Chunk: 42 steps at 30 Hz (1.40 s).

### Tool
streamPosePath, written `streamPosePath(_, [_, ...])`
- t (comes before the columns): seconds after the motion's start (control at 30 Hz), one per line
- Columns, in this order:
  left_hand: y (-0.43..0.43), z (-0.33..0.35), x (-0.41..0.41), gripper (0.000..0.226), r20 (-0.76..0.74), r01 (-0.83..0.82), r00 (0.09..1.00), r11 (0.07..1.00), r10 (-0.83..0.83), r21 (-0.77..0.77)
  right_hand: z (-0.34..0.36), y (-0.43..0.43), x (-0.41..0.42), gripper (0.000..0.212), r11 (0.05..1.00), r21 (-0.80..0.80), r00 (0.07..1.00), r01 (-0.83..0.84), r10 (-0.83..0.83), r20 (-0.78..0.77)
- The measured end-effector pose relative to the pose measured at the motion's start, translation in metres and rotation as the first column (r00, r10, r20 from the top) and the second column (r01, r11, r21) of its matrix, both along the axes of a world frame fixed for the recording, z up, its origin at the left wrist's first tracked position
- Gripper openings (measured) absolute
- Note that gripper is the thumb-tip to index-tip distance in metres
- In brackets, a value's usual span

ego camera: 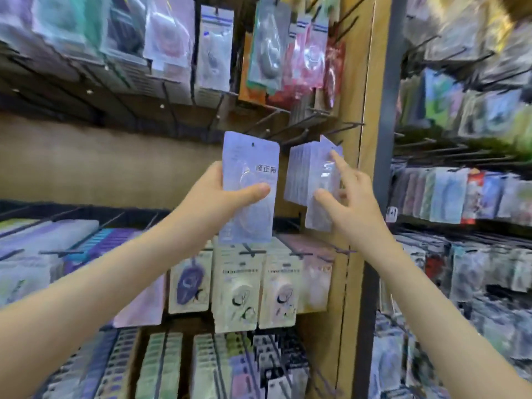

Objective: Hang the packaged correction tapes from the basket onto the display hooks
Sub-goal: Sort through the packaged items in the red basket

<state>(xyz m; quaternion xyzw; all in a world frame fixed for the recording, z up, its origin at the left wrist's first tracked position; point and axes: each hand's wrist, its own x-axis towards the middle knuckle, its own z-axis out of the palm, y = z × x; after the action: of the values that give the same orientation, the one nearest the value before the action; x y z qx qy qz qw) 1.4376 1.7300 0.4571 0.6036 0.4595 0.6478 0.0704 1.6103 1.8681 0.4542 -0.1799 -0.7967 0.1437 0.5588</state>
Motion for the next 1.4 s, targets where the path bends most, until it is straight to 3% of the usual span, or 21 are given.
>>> streamPosePath(0.1, [0.024,0.022,-0.008,0.047,-0.004,0.018,1.000,1.000,-0.018,0.006,0.023,0.033,-0.004,0.063,0.998,-0.039,0.997,0.053,-0.055,-0.062])
streamPosePath(0.2, [0.046,0.026,-0.007,0.040,-0.034,0.014,0.999,1.000,-0.014,0.002,0.033,0.057,-0.007,0.067,0.993,-0.096,0.997,0.073,-0.075,-0.020])
streamPosePath(0.43, [0.080,0.026,-0.014,0.043,-0.034,0.004,0.999,1.000,-0.005,-0.012,0.038,0.075,-0.015,0.079,0.996,-0.005,0.996,0.087,-0.087,0.015])
streamPosePath(0.6, [0.085,0.025,-0.019,0.035,-0.070,0.009,0.997,0.999,-0.011,-0.031,0.033,0.084,-0.021,0.076,0.994,-0.050,0.995,0.098,-0.099,-0.015])
streamPosePath(0.7, [0.087,0.026,-0.021,0.028,-0.079,0.021,0.997,0.999,-0.023,-0.035,0.030,0.091,-0.028,0.074,0.986,0.003,0.985,0.168,-0.168,0.029])
streamPosePath(0.97, [0.096,0.025,-0.018,0.044,-0.080,-0.022,0.997,0.997,0.017,-0.074,0.044,0.110,-0.053,0.075,0.941,0.049,0.919,0.334,-0.336,0.204])
streamPosePath(1.1, [0.096,0.025,-0.015,0.044,-0.102,-0.053,0.994,0.995,0.044,-0.083,0.037,0.107,-0.053,0.075,0.952,0.029,0.931,0.306,-0.306,0.198])
streamPosePath(1.17, [0.096,0.026,-0.012,0.045,-0.109,-0.051,0.993,0.995,0.041,-0.087,0.032,0.097,-0.048,0.068,0.963,0.036,0.957,0.266,-0.268,0.113])
streamPosePath(1.3, [0.103,0.028,-0.004,0.051,-0.115,-0.019,0.993,0.997,0.011,-0.075,0.029,0.070,-0.034,0.037,0.999,0.016,0.994,0.043,-0.041,-0.104])
streamPosePath(1.4, [0.112,0.029,0.009,0.050,-0.121,0.009,0.992,0.998,-0.018,-0.068,0.030,0.063,-0.026,0.020,0.997,-0.043,0.994,-0.063,0.058,-0.094])
